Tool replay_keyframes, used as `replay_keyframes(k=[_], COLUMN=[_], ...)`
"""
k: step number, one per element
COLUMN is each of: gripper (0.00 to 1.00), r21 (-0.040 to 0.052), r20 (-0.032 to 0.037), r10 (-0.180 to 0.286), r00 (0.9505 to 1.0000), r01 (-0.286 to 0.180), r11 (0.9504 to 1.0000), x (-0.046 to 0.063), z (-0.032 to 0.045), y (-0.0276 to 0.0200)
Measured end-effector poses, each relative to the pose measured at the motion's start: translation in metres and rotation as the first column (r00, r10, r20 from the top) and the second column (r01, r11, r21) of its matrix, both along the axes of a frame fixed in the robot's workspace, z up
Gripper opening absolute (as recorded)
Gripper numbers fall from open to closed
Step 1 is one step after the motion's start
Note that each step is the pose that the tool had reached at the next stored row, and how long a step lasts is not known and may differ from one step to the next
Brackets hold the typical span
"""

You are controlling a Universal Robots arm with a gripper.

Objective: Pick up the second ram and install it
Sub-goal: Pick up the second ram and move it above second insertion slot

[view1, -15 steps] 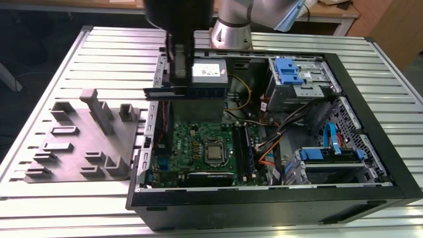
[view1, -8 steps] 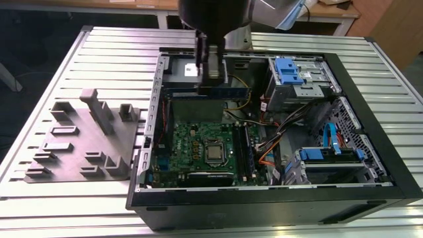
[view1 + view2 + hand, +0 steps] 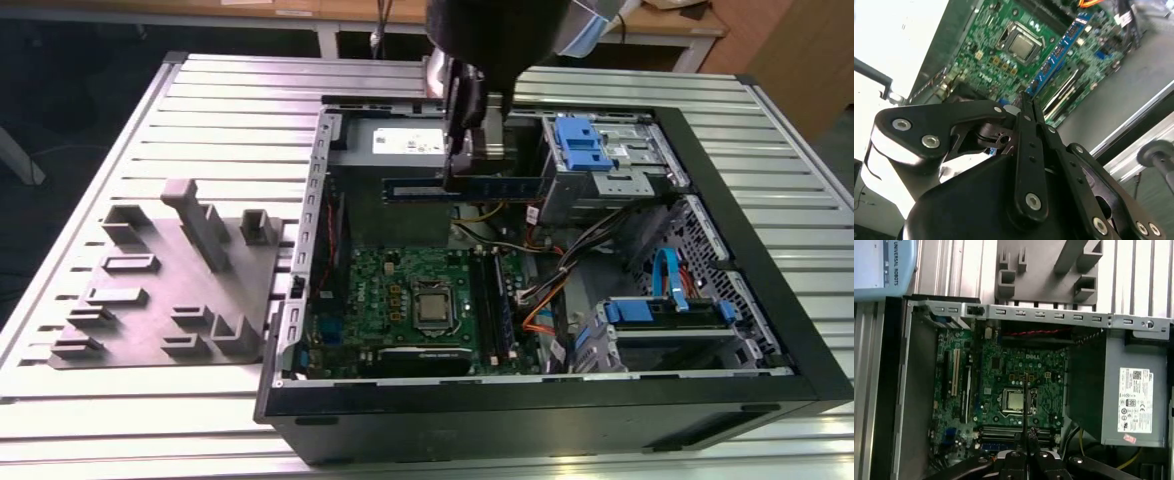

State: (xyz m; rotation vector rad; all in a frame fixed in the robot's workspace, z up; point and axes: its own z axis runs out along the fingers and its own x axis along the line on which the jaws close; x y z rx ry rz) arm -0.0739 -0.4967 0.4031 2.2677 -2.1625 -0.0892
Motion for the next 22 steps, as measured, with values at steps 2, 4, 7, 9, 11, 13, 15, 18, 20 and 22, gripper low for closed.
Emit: replay_keyframes(k=[2,4,7,9,11,13,15,18,20,22], gripper=[0.10,0.10,0.10,0.10,0.10,0.10,0.10,0.10,0.10,0.10], r21=[0.0001,0.0001,0.0002,0.0001,0.0002,0.0005,0.0011,0.0026,0.0035,0.0039], r20=[0.0000,0.0000,-0.0009,-0.0019,-0.0025,-0.0032,-0.0036,-0.0045,-0.0049,-0.0051], r10=[0.000,0.000,-0.001,-0.001,-0.002,-0.005,-0.007,-0.010,-0.012,-0.013], r00=[1.0000,1.0000,1.0000,1.0000,1.0000,1.0000,1.0000,0.9999,0.9999,0.9999], r01=[0.000,0.000,0.001,0.001,0.002,0.005,0.007,0.010,0.012,0.013], r11=[1.0000,1.0000,1.0000,1.0000,1.0000,1.0000,1.0000,0.9999,0.9999,0.9999], x=[0.001,0.001,0.003,0.007,0.011,0.013,0.017,0.021,0.022,0.022], z=[0.0000,0.0000,-0.0003,-0.0008,-0.0020,-0.0040,-0.0064,-0.0112,-0.0149,-0.0185], y=[-0.0001,0.0000,0.0001,0.0002,0.0001,0.0002,0.0002,0.0002,0.0002,0.0002])
